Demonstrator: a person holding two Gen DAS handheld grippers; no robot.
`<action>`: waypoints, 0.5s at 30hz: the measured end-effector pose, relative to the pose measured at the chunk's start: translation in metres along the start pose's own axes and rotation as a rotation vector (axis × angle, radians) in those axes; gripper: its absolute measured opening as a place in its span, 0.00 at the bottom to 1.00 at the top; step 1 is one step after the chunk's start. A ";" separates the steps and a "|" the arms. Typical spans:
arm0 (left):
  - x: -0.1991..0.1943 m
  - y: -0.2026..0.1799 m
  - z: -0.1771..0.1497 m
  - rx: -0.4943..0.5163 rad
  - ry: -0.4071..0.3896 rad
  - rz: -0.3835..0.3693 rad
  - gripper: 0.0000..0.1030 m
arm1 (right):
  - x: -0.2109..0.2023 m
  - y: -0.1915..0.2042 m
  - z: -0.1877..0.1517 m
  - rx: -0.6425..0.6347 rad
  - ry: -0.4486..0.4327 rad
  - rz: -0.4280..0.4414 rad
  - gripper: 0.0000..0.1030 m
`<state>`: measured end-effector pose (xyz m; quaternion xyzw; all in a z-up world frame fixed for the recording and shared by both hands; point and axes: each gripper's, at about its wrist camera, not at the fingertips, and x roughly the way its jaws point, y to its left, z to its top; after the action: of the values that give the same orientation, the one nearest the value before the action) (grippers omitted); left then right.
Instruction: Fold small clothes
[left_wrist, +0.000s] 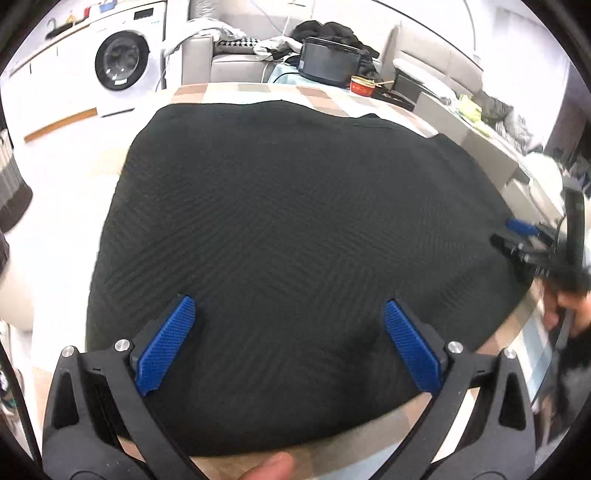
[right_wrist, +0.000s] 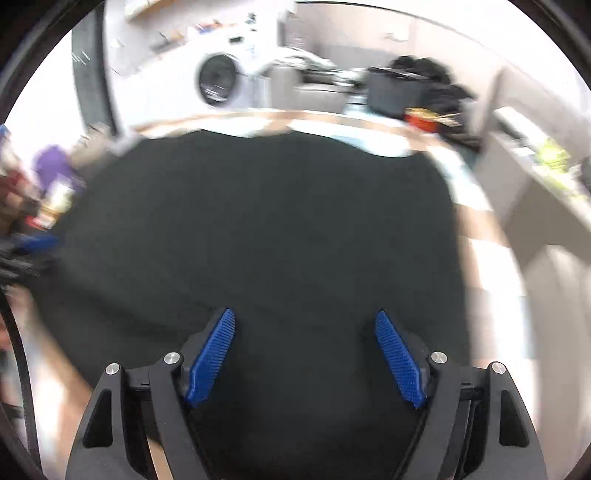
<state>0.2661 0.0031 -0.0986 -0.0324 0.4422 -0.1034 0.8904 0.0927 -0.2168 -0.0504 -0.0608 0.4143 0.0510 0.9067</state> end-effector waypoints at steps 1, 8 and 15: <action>-0.001 0.000 -0.001 0.008 0.004 0.015 0.99 | 0.000 -0.007 0.000 0.033 0.009 0.014 0.78; -0.009 0.006 -0.003 -0.059 -0.006 -0.002 0.99 | -0.008 0.001 0.024 0.094 -0.022 0.060 0.78; 0.027 -0.009 0.044 -0.056 0.020 -0.066 0.99 | 0.035 0.052 0.053 0.048 0.075 0.086 0.79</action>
<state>0.3151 -0.0133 -0.0917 -0.0709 0.4524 -0.1208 0.8808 0.1478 -0.1557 -0.0460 -0.0228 0.4515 0.0778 0.8886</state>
